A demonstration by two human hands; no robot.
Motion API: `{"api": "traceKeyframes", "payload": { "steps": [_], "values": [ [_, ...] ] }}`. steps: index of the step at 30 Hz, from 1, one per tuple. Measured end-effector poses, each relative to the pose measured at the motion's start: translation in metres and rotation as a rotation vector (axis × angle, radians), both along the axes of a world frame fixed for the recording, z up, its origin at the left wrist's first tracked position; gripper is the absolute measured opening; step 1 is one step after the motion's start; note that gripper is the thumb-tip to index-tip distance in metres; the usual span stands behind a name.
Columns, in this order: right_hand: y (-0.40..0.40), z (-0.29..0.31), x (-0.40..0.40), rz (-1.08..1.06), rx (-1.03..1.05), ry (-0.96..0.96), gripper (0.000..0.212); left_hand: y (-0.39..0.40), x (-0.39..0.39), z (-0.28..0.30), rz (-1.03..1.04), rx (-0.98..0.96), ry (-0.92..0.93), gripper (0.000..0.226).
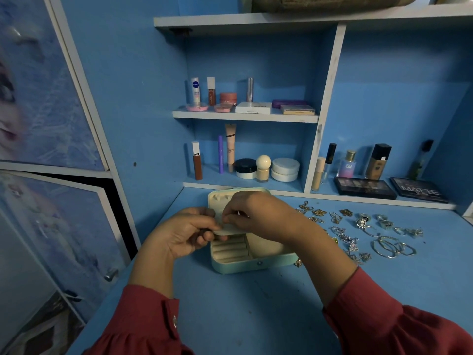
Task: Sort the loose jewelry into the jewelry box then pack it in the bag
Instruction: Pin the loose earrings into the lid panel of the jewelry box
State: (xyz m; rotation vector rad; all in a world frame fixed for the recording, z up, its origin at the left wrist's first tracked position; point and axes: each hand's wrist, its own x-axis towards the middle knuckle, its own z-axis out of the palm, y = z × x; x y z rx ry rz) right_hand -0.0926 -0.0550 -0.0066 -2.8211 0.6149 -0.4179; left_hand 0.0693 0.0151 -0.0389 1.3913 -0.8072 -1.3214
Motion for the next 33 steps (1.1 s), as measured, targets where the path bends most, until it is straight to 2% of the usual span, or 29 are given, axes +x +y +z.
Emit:
{"api": "traceKeyframes", "payload": {
  "steps": [12, 33],
  "values": [
    [0.0014, 0.0009, -0.0005, 0.005, -0.021, 0.037, 0.023, -0.0015, 0.0019, -0.0021, -0.013, -0.001, 0.007, 0.021],
    [0.0071, 0.0021, 0.0036, -0.012, -0.013, 0.114, 0.024, -0.0027, 0.0034, -0.0051, -0.005, 0.006, -0.005, 0.03]
  ]
}}
